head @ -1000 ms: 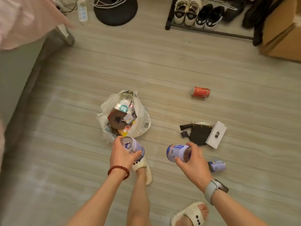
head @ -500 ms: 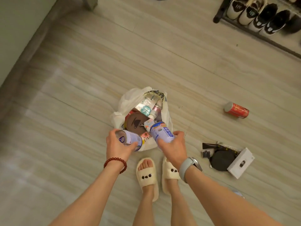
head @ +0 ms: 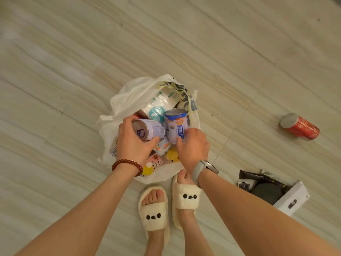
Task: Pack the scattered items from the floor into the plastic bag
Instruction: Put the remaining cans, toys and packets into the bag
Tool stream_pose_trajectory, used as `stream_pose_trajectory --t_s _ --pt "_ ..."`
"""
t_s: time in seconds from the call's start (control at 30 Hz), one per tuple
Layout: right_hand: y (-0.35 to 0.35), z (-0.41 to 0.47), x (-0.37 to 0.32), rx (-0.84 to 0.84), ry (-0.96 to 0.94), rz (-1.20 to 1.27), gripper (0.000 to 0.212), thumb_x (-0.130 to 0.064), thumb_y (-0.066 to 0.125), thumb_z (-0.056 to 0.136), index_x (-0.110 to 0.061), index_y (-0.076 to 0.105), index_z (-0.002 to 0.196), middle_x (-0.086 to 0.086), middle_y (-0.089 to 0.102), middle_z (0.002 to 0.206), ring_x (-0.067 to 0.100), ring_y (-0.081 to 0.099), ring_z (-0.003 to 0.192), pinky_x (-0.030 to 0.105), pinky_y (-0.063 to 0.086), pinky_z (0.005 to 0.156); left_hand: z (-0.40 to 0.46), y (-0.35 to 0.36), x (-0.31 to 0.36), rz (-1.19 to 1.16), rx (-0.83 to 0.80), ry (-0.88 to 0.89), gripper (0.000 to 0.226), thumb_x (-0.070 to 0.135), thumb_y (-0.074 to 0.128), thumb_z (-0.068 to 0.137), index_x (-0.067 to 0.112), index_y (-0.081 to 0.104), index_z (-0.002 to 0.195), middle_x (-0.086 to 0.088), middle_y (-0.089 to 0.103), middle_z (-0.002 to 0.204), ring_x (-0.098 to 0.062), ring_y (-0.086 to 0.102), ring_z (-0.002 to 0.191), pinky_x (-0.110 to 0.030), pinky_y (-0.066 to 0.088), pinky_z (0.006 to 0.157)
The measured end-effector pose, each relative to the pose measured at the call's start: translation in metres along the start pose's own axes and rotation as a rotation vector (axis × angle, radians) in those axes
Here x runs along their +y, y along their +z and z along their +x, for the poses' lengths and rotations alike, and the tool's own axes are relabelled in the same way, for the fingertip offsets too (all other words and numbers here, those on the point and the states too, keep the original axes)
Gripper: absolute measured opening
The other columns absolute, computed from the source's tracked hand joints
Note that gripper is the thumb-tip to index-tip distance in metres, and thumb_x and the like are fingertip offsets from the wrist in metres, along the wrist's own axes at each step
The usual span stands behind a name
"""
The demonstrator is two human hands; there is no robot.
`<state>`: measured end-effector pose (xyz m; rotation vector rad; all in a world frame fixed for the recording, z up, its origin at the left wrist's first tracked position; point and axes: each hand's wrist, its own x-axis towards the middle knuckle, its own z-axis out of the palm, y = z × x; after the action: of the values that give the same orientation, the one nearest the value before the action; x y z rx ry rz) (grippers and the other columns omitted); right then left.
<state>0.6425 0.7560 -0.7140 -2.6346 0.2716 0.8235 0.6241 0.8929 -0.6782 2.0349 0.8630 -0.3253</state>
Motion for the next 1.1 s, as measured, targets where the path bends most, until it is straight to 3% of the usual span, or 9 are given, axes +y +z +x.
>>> stream_pose_trajectory --t_s 0.13,0.2,0.33,0.47,0.7,0.8,0.9,1.0,1.1 --pt "-0.010 0.013 0.026 0.111 0.001 0.124 0.044 -0.023 0.056 0.087 -0.009 0.045 0.126 0.013 0.042 0.132 0.031 0.040 0.122 0.041 0.036 0.095 0.013 0.020 -0.001 0.057 -0.021 0.036 0.067 0.016 0.081 0.059 0.014 0.043 0.114 -0.007 0.047 0.121 -0.023 0.050 0.109 -0.028 0.043 0.092" --pt "-0.013 0.023 0.030 -0.033 0.137 0.276 0.058 -0.022 0.057 0.087 -0.011 0.029 0.137 0.016 0.041 0.136 0.032 0.041 0.124 0.040 0.037 0.097 0.015 0.027 0.002 0.095 -0.013 0.047 0.070 0.020 0.081 0.059 0.014 0.043 0.116 -0.008 0.047 0.122 -0.026 0.048 0.112 -0.036 0.043 0.095" --pt "-0.019 0.037 0.032 -0.105 0.355 0.454 0.046 -0.004 0.042 0.089 -0.010 0.030 0.133 0.020 0.061 0.108 0.038 0.058 0.101 0.041 0.047 0.080 0.011 0.035 0.015 0.090 -0.038 0.093 0.067 0.011 0.079 0.064 0.008 0.042 0.119 -0.011 0.045 0.122 -0.013 0.042 0.095 -0.008 0.028 0.075" --pt "-0.034 0.027 0.037 0.041 0.241 0.449 0.019 -0.005 0.042 0.090 0.001 0.055 0.102 0.019 0.063 0.097 0.035 0.057 0.091 0.042 0.045 0.079 0.004 0.049 0.024 0.133 -0.180 0.159 0.069 0.007 0.076 0.068 0.007 0.037 0.125 -0.012 0.036 0.128 -0.020 0.047 0.107 -0.008 0.030 0.081" --pt "-0.050 0.004 0.045 0.097 0.194 0.662 0.009 -0.009 0.048 0.091 -0.006 0.057 0.091 -0.013 0.053 0.070 0.009 0.052 0.068 0.023 0.043 0.067 0.018 0.077 0.030 0.160 -0.173 0.144 0.076 0.023 0.070 0.077 0.013 0.026 0.138 -0.012 0.029 0.138 -0.024 0.038 0.124 -0.022 0.034 0.096" --pt "-0.049 0.007 0.042 0.085 0.208 0.695 0.008 -0.009 0.048 0.091 -0.009 0.055 0.089 -0.012 0.052 0.070 0.012 0.051 0.069 0.025 0.043 0.067 0.028 0.076 0.019 0.557 -0.169 0.080 0.071 0.042 0.050 0.088 0.018 0.014 0.144 -0.010 0.015 0.153 -0.028 0.015 0.139 -0.043 0.025 0.109" --pt "-0.051 0.008 0.043 0.078 0.211 0.683 0.011 -0.010 0.047 0.092 -0.004 0.057 0.093 -0.010 0.051 0.069 0.018 0.052 0.074 0.036 0.045 0.073 0.034 0.069 0.009 0.817 -0.371 0.024 0.072 0.048 0.040 0.090 0.020 0.004 0.145 -0.001 0.001 0.156 -0.026 -0.003 0.143 -0.049 0.016 0.112" --pt "-0.056 0.004 0.045 0.040 0.163 0.646 0.012 -0.011 0.048 0.091 -0.005 0.058 0.094 -0.008 0.054 0.070 0.016 0.052 0.073 0.035 0.045 0.074 0.036 0.063 0.011 0.725 -0.503 -0.022 0.084 0.041 0.047 0.089 0.013 -0.008 0.144 -0.003 -0.005 0.156 -0.025 -0.008 0.143 -0.047 0.013 0.115" --pt "-0.056 0.000 0.045 -0.020 0.074 0.507 0.013 -0.009 0.047 0.090 -0.006 0.059 0.094 0.003 0.058 0.083 0.021 0.054 0.080 0.035 0.044 0.074 0.029 0.055 0.020 0.497 -0.395 -0.091 0.083 0.031 0.051 0.089 0.009 -0.007 0.144 -0.012 -0.003 0.155 -0.026 0.000 0.143 -0.041 0.013 0.116"
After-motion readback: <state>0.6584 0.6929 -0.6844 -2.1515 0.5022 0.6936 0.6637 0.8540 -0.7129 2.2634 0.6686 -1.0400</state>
